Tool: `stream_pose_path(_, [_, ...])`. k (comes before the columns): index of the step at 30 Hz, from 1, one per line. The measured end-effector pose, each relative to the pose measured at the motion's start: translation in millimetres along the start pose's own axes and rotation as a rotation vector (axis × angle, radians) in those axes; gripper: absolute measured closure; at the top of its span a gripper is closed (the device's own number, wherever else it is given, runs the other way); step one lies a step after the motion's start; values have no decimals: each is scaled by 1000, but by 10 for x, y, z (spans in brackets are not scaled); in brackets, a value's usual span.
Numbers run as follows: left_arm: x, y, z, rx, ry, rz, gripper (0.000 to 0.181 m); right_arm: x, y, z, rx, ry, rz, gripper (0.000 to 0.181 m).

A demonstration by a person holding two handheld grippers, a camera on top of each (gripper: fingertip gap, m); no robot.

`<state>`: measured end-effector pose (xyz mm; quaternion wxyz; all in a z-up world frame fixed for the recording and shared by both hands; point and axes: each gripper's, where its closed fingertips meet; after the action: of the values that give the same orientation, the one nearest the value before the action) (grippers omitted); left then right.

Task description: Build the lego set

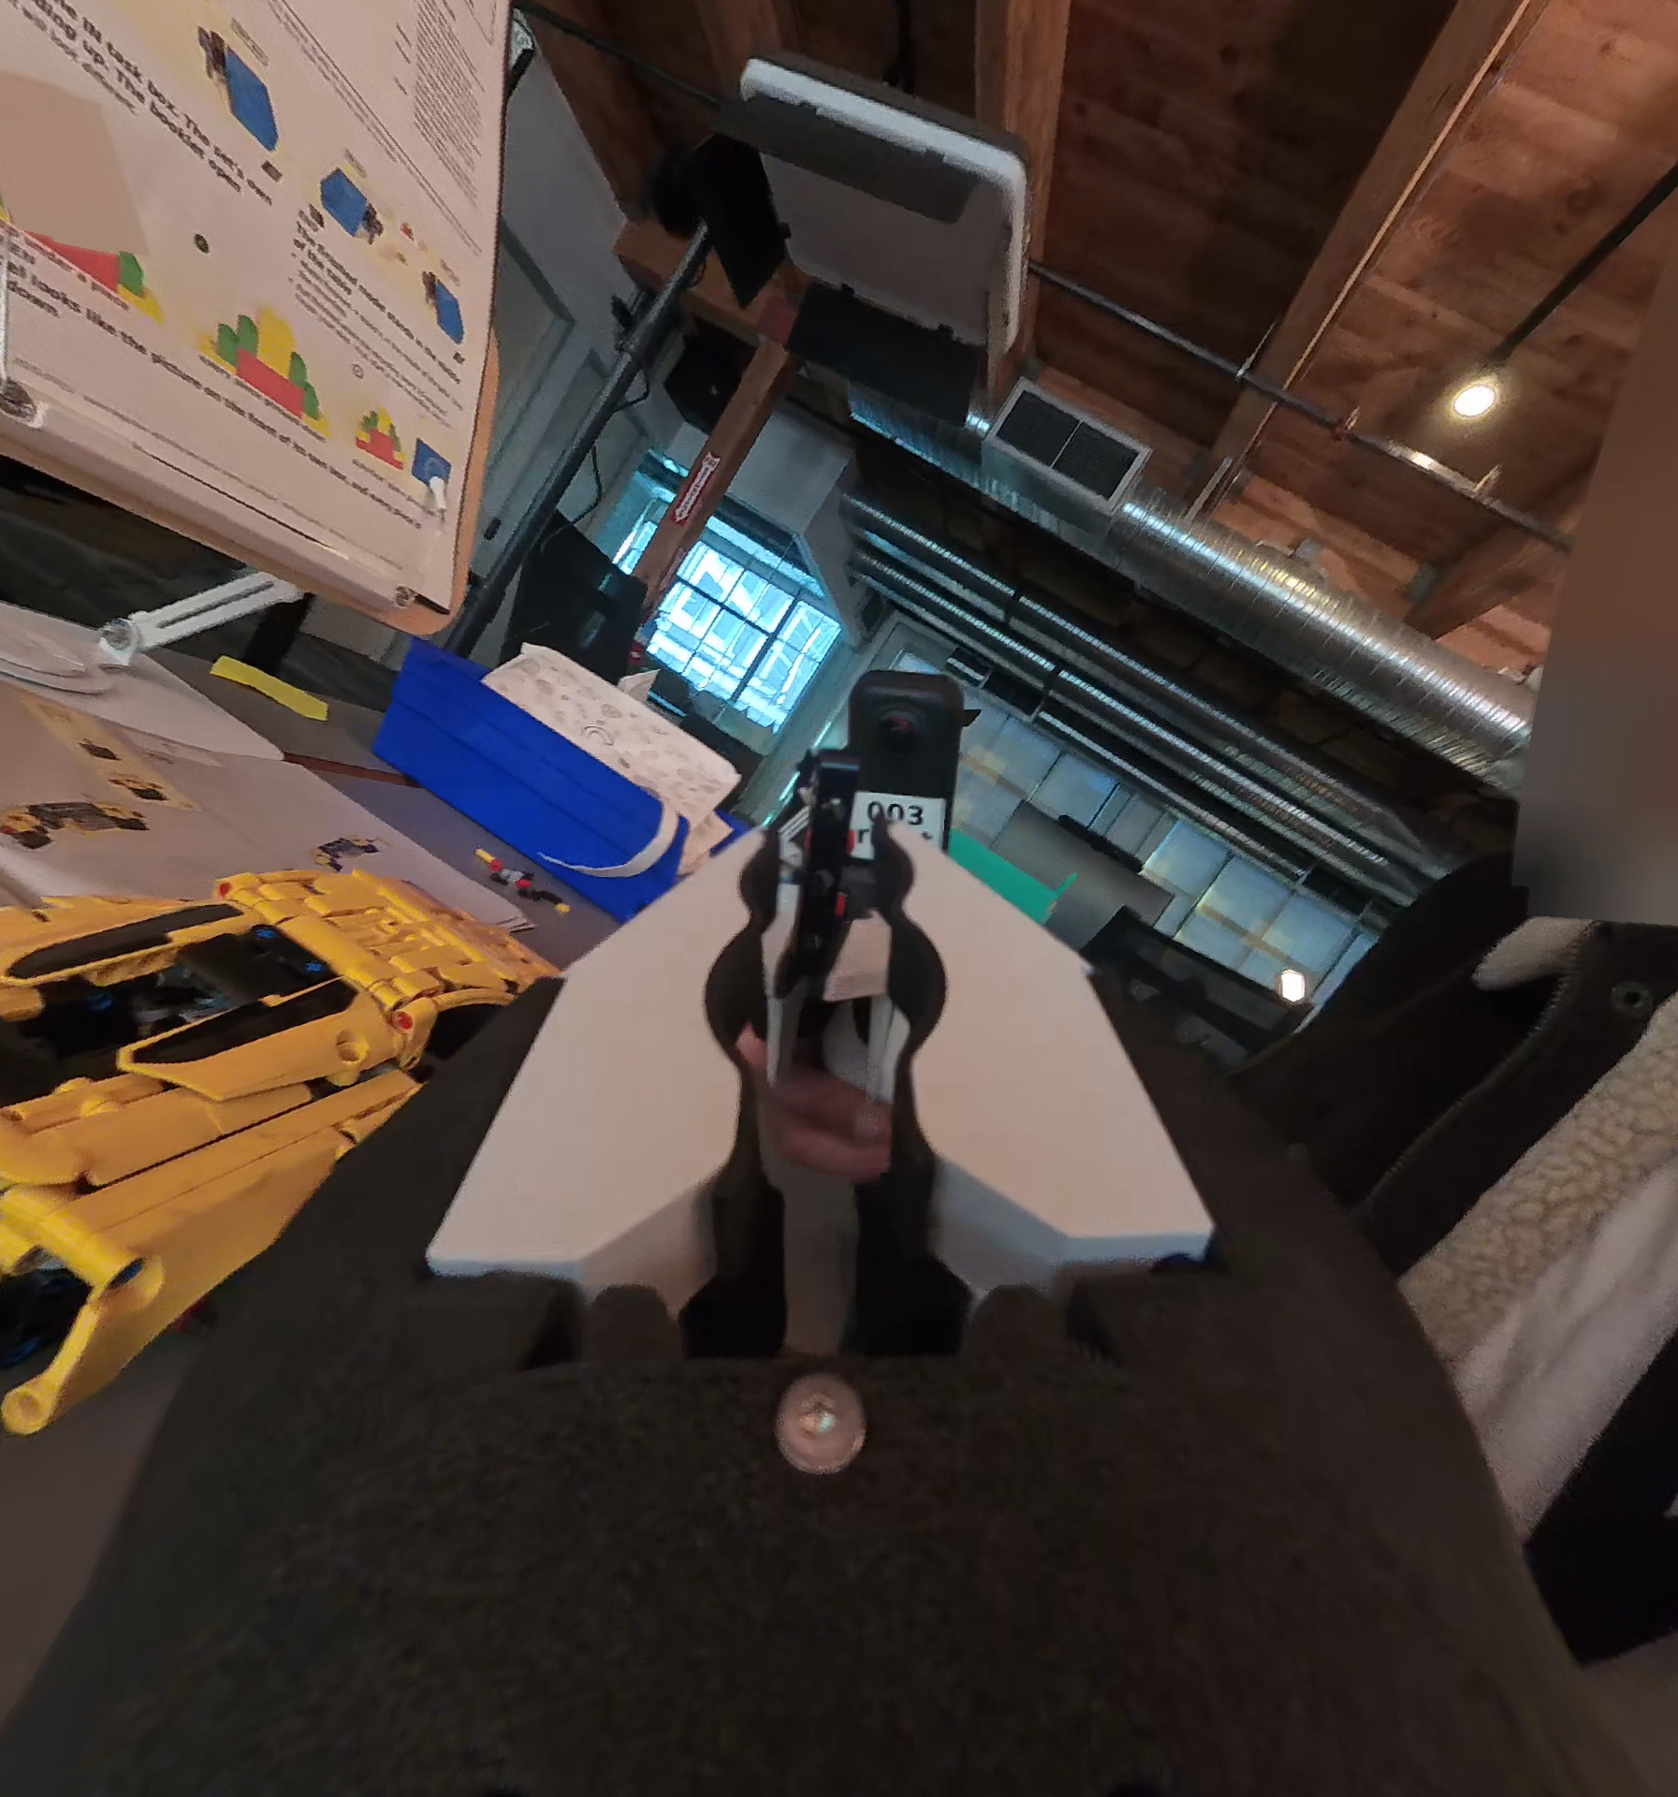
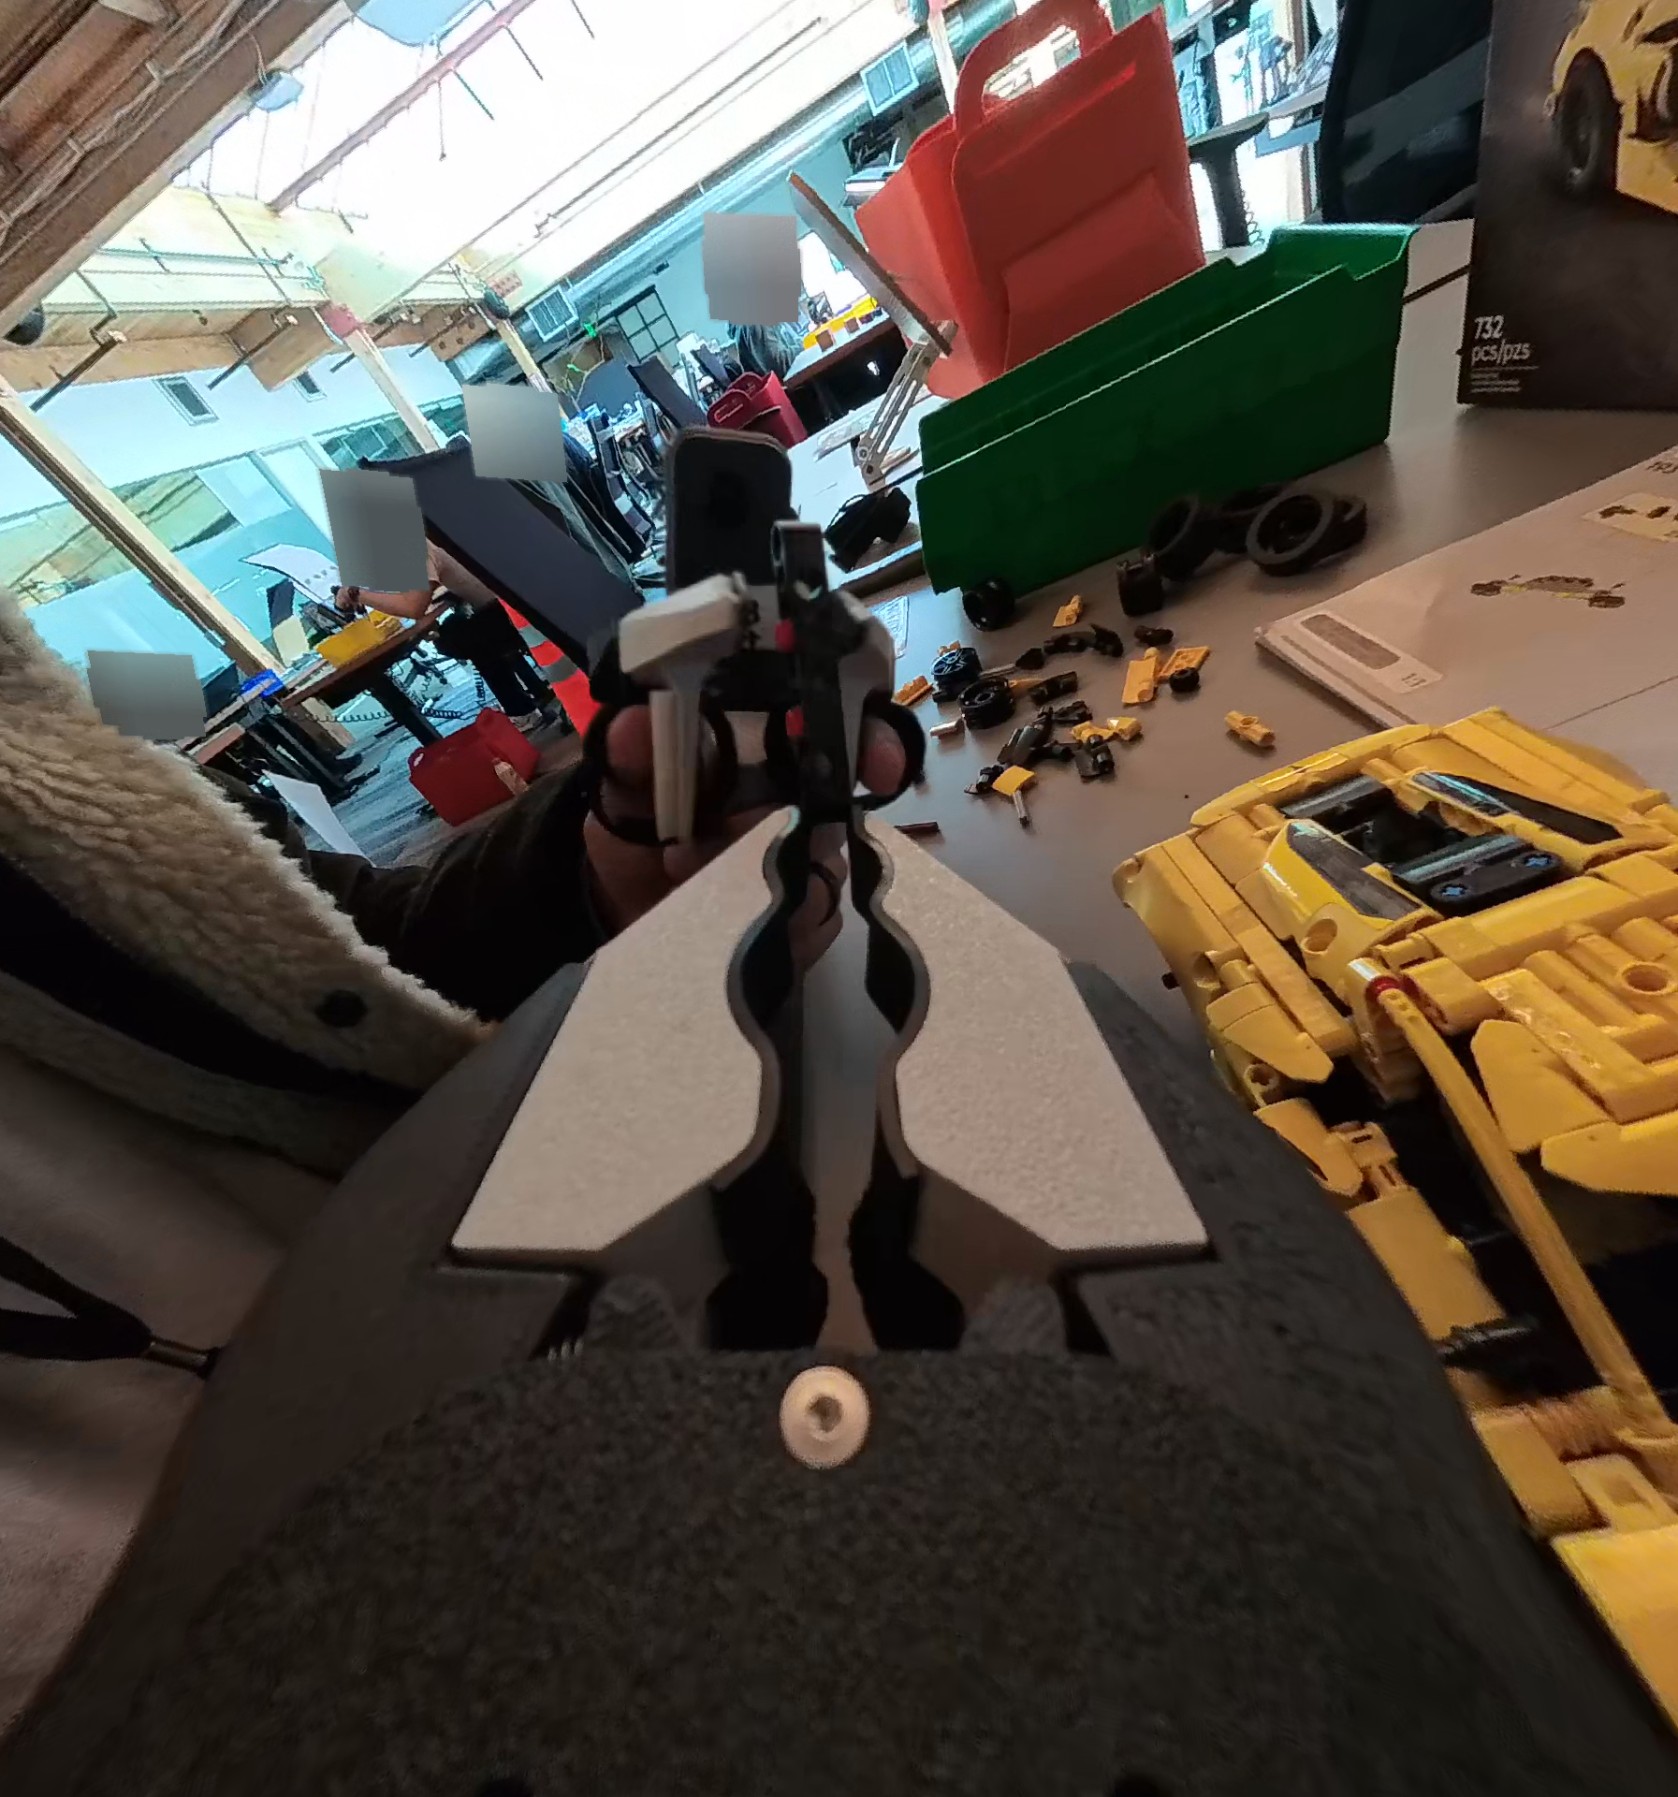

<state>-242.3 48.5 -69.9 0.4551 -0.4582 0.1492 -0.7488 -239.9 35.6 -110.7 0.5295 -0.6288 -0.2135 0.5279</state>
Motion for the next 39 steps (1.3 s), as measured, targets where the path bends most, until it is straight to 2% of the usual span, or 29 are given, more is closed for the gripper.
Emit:
stream_pose_path(2, [-16, 26, 5, -14, -6, -15, 153, -12, -4, -5, 3, -3, 10, 175])
stream_pose_path(5, [-8, 53, 14, -30, -12, 38, 154, -24, 15, -7, -10, -3, 5, 175])
stream_pose_path(9, [17, 69, 13, -41, -2, 68, 171, -43, 47, 6, -28, -4, -1, 174])
stream_pose_path(14, [47, 51, -2, -45, 7, 108, 172, -55, 13, -2, -8, 2, -8, 174])
stream_pose_path(17, [74, -1, -28, -40, 27, 97, 173, -71, -84, -59, 31, -2, -113, 170])
stream_pose_path(20, [-1, -18, -97, -102, -10, 154, 172, 88, -46, -242, -54, 66, -275, 156])
stream_pose_path(22, [-98, 33, -161, -183, -55, 232, 173, 231, 266, -419, -276, 78, -424, 156])
stream_pose_path(24, [-247, 91, -231, -266, -120, 327, 173, 364, 634, -635, -503, 89, -480, 156])
stream_pose_path(27, [-331, 113, -257, -282, -154, 317, 173, 432, 859, -857, -664, 104, -464, 155])
stream_pose_path(31, [-324, 140, -256, -280, -152, 306, 172, 537, 789, -1224, -702, 232, -494, 156])
stream_pose_path(34, [-326, 125, -247, -260, -148, 254, 172, 457, 744, -1541, -673, 313, -455, 158])
stream_pose_path(39, [-299, 90, -232, -224, -130, 176, 172, 285, 877, -1783, -609, 320, -374, 160])
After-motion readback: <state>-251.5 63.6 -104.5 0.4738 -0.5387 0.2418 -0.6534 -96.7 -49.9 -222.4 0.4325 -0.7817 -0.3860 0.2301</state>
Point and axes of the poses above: each gripper's, where its closed fingertips meet, z out along the fingers, y out of its underside, x = y × z across the jaws, and after that the axes turned 13 degrees about x, right-handed
